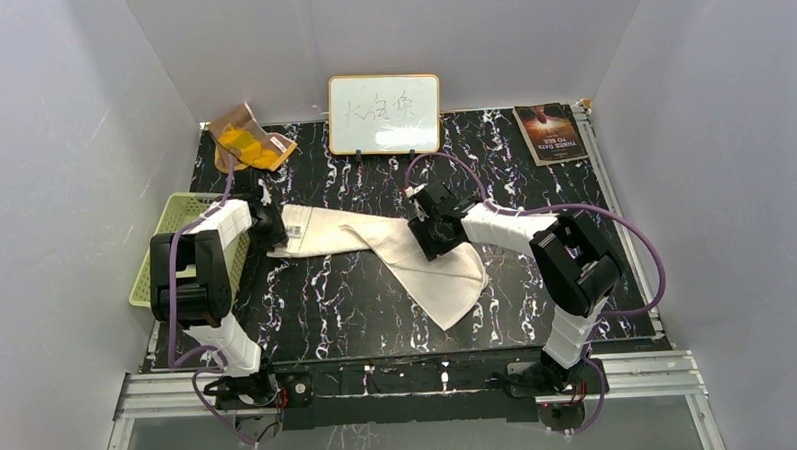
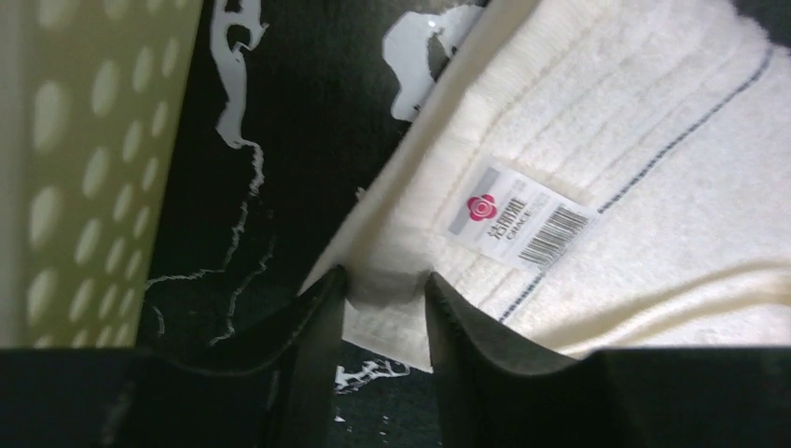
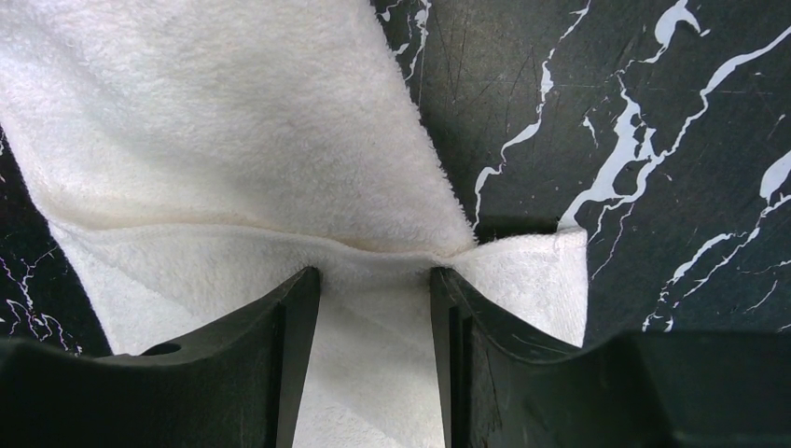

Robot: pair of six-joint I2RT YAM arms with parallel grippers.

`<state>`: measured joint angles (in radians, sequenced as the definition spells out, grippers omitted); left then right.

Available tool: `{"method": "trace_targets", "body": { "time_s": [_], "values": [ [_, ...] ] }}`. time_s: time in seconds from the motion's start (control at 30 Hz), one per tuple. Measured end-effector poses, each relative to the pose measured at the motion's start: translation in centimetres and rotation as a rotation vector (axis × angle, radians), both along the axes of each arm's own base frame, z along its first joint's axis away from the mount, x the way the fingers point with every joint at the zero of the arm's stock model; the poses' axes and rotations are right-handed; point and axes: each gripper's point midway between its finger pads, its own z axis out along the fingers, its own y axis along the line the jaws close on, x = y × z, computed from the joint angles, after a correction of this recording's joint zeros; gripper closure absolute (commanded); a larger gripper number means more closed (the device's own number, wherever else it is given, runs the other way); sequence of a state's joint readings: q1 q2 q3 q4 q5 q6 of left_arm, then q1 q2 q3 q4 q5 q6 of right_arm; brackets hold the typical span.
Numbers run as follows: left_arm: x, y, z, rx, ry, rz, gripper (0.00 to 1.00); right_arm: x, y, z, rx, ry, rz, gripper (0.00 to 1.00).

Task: Roll the towels
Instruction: Flatten out the towel at the center of the board.

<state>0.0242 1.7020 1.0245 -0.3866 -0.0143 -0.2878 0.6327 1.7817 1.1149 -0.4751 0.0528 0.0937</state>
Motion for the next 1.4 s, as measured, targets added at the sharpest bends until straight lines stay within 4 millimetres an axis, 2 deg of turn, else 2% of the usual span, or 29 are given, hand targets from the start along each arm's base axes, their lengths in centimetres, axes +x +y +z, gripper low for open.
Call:
{"method": "trace_targets", "body": {
  "time_s": [0.17,0.2,0.33,0.43,0.57,0.77,0.83,0.93,1.03,1.4],
  "values": [
    [0.3,0.2,-0.3,-0.004,0.005,0.008,0.97,0.0,0.0,0.0,0.003,0.001,0.000,0.55],
    [0.3,0.3,-0.4,-0.004,0.006,0.008,1.00,0.0,0.0,0.0,0.003,0.001,-0.001,0.55],
    [0.4,0.5,-0.3,-0.007,0.004,0.015,1.00,0.1,-0.1,0.1,0.007,0.001,-0.001,0.54],
    [0.3,0.5,-0.1,-0.007,0.010,0.017,1.00,-0.1,-0.2,0.5,0.018,-0.003,-0.002,0.46],
    [0.9,0.6,1.0,-0.007,0.007,0.018,1.00,0.5,-0.7,2.2,0.080,-0.015,-0.034,0.41],
    [3.1,0.4,4.2,-0.022,-0.050,0.011,1.00,3.4,-4.0,6.6,0.184,-0.111,-0.182,0.37],
    [3.4,0.3,5.0,-0.027,-0.062,0.009,1.00,4.2,-5.3,7.4,0.207,-0.139,-0.238,0.35],
    [3.3,0.1,5.8,-0.040,-0.062,0.002,1.00,4.1,-6.9,6.8,0.215,-0.127,-0.307,0.34],
    [3.0,-0.2,5.8,-0.050,-0.051,-0.003,1.00,3.4,-8.1,5.3,0.200,-0.083,-0.349,0.37],
    [2.4,-0.3,5.7,-0.058,-0.026,-0.014,1.00,2.6,-7.5,2.5,0.195,0.016,-0.345,0.53]
  ]
}}
